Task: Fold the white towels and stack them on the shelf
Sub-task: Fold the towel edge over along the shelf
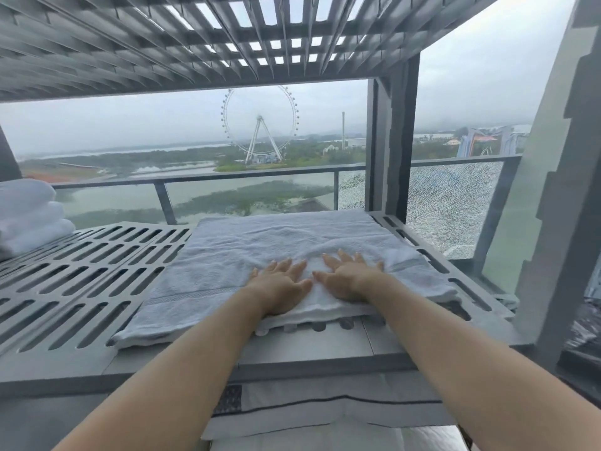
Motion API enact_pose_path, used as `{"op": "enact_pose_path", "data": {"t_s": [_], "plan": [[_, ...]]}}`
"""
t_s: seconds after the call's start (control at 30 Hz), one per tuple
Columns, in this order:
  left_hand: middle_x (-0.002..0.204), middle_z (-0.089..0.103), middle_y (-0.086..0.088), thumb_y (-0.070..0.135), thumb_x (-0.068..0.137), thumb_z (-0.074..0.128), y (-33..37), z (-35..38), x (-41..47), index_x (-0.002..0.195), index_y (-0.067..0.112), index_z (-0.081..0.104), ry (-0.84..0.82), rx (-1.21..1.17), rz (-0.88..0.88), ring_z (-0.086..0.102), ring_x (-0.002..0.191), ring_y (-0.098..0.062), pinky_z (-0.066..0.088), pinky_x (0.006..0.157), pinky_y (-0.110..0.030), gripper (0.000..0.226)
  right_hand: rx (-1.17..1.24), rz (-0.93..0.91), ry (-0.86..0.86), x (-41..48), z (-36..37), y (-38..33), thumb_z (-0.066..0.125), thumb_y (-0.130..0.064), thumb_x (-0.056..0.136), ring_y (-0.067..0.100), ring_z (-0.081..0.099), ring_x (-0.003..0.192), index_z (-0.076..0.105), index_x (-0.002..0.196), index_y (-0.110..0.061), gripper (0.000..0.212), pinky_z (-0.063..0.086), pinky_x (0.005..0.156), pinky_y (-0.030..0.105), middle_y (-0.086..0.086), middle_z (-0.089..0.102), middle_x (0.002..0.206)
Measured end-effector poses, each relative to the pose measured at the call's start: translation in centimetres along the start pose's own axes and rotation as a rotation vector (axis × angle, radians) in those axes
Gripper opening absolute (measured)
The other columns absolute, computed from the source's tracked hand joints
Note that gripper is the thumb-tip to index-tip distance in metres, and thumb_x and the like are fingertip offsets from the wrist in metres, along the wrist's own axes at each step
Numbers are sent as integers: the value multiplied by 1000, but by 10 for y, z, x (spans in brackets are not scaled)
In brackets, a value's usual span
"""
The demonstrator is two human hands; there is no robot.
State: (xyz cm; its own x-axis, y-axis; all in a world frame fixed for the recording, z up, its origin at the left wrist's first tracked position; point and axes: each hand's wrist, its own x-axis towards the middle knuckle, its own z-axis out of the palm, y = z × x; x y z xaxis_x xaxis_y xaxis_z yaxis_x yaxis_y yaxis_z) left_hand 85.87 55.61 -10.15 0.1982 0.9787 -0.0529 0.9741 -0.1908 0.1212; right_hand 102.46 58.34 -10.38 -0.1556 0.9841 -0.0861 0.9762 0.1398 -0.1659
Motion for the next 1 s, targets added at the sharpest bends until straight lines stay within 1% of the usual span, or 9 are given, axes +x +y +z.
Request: {"op": "enact_pose_path", "data": {"t_s": [0.13,0.3,0.37,0.47,0.53,0.63,0.8,0.9,1.0], "plan": [[157,-5,10,49,96,21,2,-2,7,145,42,4,11,7,67,-9,143,-15,-8,113,-53,53,26,-30,23,1,-7,23,16,-63,90,22,-6,144,4,145,-39,61,-7,112,53,-5,-4,157],[156,-6,11,49,97,18,0,2,12,144,45,1,12,22,92,-8,143,-14,-9,112,-50,50,22,71,18,0,-11,45,12,-64,89,30,-8,143,2,146,-34,65,-7,113,50,1,-6,157],[156,-6,12,53,95,18,-2,3,13,143,46,0,11,23,88,-8,143,-13,-10,113,-50,51,41,30,17,4,-12,37,11,-63,90,31,-9,143,0,147,-31,67,-8,112,50,2,-8,157],[156,-7,13,64,91,17,0,5,13,143,47,-1,-3,26,81,-10,143,-12,-11,113,-50,58,63,-110,-14,11,-12,31,12,-61,91,25,-11,143,1,147,-33,63,-10,112,49,-1,-10,157],[156,-8,13,68,88,15,-1,6,12,142,48,-2,-5,32,79,-10,143,-12,-11,113,-51,60,35,-75,-38,16,-12,32,10,-64,90,28,-11,143,-1,147,-33,65,-8,113,50,2,-11,156],[155,-9,14,71,86,13,-5,9,12,141,50,-4,6,42,82,-11,142,-12,-12,111,-49,62,-1,30,8,22,-13,36,9,-68,87,33,-8,142,-2,147,-28,73,-5,112,53,8,-9,156],[156,-1,15,69,84,18,-6,6,23,141,51,4,9,-61,31,-5,143,-10,-8,112,-55,61,42,-217,10,29,-13,37,13,-62,91,20,-13,143,1,146,-34,64,-10,110,54,-6,-10,156],[156,7,13,58,93,20,2,-1,37,143,47,12,112,-190,-38,-1,143,-11,-1,113,-56,52,-9,-227,-17,30,-11,37,11,-66,88,22,-10,143,0,145,-38,64,-12,108,57,-8,-8,156],[156,4,12,58,93,17,14,2,45,143,46,10,74,-84,-54,-2,144,-13,-4,111,-54,52,-45,-209,-84,28,-13,39,12,-68,87,23,-11,143,-3,145,-38,67,-10,109,60,-7,-10,156]]}}
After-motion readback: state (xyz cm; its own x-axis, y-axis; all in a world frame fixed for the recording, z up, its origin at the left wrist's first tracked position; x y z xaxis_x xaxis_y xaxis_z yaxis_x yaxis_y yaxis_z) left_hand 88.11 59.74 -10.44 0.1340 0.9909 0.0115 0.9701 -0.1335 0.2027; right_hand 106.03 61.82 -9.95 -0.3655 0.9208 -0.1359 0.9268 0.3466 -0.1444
